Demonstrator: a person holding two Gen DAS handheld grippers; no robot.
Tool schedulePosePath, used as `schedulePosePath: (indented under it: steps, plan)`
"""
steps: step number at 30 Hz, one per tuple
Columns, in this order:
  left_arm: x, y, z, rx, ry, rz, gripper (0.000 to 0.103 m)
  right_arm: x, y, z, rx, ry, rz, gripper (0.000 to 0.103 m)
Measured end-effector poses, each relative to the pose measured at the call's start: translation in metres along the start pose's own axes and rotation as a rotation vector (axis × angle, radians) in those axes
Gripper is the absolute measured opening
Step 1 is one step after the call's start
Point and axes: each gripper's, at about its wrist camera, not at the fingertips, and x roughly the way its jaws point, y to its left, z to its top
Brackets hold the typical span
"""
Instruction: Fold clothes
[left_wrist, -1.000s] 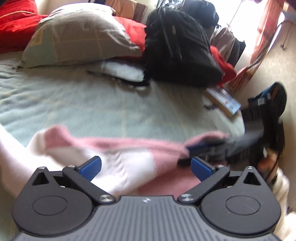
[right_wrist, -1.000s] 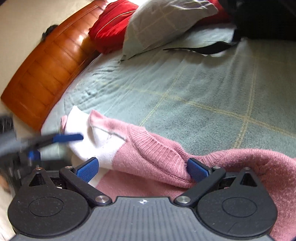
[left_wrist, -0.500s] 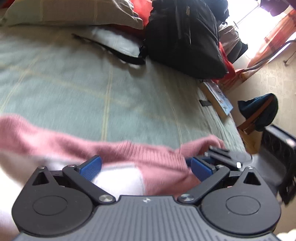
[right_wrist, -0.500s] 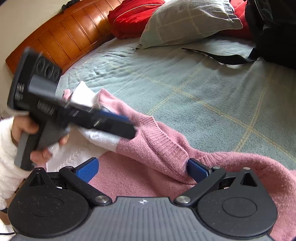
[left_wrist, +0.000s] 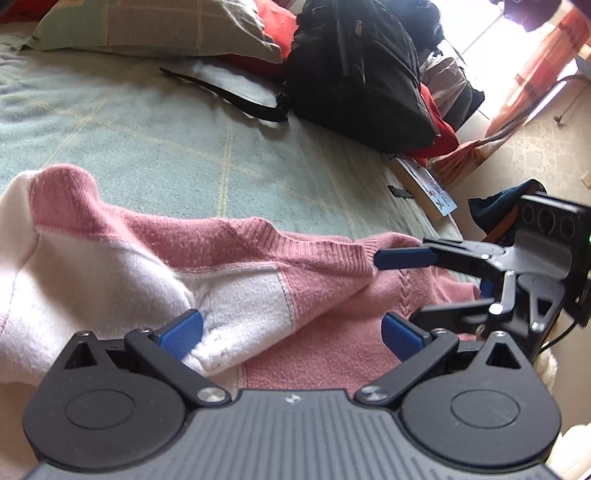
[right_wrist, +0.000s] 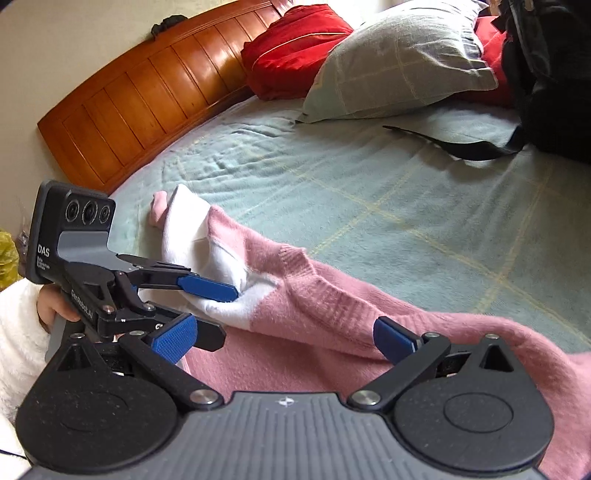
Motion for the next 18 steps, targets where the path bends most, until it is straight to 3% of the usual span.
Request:
schedulePosePath:
  steps: [3, 10, 15, 18]
  plan:
    - [-0.005, -0.001, 0.013, 0.011, 0.008, 0.016, 0.101, 0.005, -0.007, 0.0, 0.027, -0.005, 0.035, 0.103]
    - [-0.017, 0.013, 0.069, 0.068, -0.103, 0.148, 0.101, 0.012, -0.008, -0.002, 0.027, 0.024, 0.025, 0.103]
    - [0.007, 0.055, 0.094, -0.016, -0.009, 0.246, 0.101, 0.011, -0.008, -0.004, 0.027, 0.028, 0.026, 0.103]
    - [0.011, 0.065, 0.088, -0.061, 0.082, 0.215, 0.101, 0.009, -0.01, -0.004, 0.037, 0.024, 0.033, 0.103]
